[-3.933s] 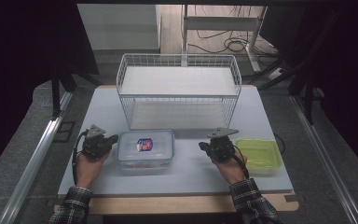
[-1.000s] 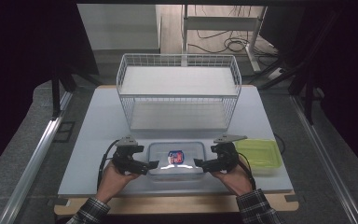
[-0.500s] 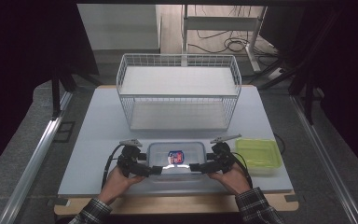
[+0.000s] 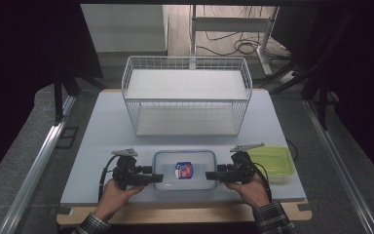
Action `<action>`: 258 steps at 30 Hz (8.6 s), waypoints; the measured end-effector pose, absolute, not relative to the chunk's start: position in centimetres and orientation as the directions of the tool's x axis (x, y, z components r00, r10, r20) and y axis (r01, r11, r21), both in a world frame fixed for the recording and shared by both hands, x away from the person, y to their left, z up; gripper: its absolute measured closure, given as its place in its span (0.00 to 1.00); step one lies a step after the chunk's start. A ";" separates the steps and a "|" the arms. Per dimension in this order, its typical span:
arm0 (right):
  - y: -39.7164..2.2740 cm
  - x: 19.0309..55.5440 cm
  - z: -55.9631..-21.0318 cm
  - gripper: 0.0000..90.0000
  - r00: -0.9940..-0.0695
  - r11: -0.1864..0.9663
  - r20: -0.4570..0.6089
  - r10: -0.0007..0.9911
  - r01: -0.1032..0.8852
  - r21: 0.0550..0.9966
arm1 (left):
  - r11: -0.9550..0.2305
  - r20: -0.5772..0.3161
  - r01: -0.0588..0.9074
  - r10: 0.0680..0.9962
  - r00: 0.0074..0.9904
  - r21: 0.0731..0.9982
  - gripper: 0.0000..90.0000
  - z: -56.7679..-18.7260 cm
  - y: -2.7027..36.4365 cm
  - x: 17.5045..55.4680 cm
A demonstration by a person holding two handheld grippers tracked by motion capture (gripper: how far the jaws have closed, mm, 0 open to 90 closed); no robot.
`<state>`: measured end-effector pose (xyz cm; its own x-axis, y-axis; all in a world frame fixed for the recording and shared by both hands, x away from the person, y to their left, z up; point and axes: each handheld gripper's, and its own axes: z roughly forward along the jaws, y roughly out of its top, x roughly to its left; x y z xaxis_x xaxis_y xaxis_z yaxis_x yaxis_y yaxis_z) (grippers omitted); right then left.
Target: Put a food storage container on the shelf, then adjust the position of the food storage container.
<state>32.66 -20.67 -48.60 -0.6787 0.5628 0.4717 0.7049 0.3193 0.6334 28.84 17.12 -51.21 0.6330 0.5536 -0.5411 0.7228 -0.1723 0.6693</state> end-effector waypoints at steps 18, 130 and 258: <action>-21.0 31.4 -47.8 0.58 -0.641 0.226 0.475 0.602 0.708 0.669 | -0.070 -0.571 0.733 0.578 0.583 0.677 0.54 -50.7 17.6 28.3; -18.8 48.0 -29.9 0.57 -0.660 0.033 0.417 0.625 0.556 0.830 | -0.003 -0.409 0.544 0.656 0.634 0.839 0.52 -31.8 19.2 45.3; -26.5 33.0 -46.9 0.22 -0.567 0.313 0.055 0.822 0.531 0.788 | -0.279 -0.059 0.436 0.785 0.617 0.856 0.05 -51.1 20.4 25.6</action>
